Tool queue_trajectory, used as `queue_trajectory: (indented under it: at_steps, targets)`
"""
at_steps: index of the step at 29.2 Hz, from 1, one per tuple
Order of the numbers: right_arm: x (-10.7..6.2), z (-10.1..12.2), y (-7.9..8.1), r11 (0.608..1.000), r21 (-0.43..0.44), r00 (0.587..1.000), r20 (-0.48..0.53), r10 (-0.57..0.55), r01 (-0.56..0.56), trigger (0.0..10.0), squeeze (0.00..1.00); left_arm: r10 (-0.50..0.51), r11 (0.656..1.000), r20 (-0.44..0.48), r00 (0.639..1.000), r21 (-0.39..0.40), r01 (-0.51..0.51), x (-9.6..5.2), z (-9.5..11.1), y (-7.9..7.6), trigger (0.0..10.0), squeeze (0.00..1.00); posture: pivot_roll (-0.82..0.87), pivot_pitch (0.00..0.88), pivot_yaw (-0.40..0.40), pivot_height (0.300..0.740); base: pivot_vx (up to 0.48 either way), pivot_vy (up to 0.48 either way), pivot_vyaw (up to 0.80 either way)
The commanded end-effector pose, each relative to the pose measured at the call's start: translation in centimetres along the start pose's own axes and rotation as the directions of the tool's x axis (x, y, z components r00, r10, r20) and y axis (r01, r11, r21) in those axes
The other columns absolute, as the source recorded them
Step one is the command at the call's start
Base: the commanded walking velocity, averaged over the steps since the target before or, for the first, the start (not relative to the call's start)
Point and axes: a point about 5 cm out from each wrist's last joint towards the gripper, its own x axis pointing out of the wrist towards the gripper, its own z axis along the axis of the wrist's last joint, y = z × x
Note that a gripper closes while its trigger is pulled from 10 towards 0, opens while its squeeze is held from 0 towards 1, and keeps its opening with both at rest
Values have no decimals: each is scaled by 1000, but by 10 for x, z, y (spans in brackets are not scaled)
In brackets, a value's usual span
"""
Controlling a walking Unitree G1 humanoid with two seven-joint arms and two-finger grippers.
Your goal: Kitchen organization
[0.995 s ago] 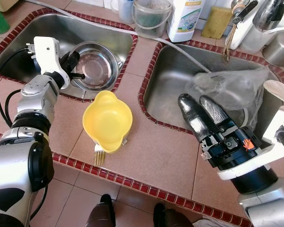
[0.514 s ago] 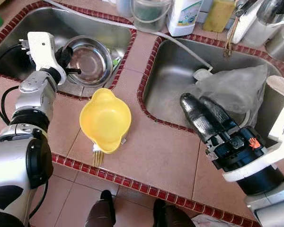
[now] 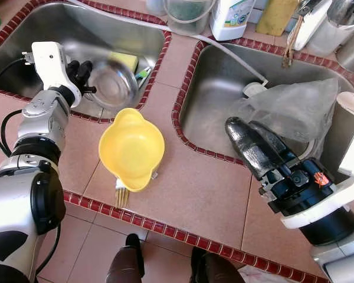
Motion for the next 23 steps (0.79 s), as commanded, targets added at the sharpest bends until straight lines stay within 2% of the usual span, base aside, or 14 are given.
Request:
queue_trajectory:
  at_steps: [1,9,16,17,18,19,20,23]
  targets:
    - [-4,-2,5,1000,2,1000,-10,9,-9,10000,0,10,1000,-1,1000,5,-10,0,6,5,10000,1000,-146,377,-10,740,0,0,0]
    - [-4,-3,5,1000,1,1000,-9,15,-15,10000,0,13,1000,8,1000,9,-13,0,10,8,10000,1000,-124,366,-5,740,0,0,0]
    - [-2,-6,3,999,-35,999,3,33,-33,10000,0,32,999,33,999,30,-33,0,16,11,10000,1000,-85,328,-2,740,0,0,0]
    - [0,-6,2,998,-33,999,4,46,-46,10000,0,41,999,41,998,7,-42,0,17,11,10000,902,-66,316,-1,740,0,0,0]
    - [5,-8,0,997,-44,997,3,71,-71,10000,0,36,999,60,998,-20,-35,0,20,10,10000,361,-44,299,1,740,0,0,0]
    - [5,-8,0,997,-44,997,3,71,-71,10000,0,36,999,60,998,-20,-35,0,20,10,10000,361,-44,299,1,740,0,0,0]
    - [8,-8,-3,996,-51,997,5,79,-78,10000,0,28,999,68,997,-23,-27,1,22,8,10000,0,-24,284,3,740,0,0,0]
    - [14,-9,-7,994,-67,996,13,93,-92,10000,0,27,999,82,996,-41,-24,1,25,10,10000,0,-5,263,4,740,0,0,0]
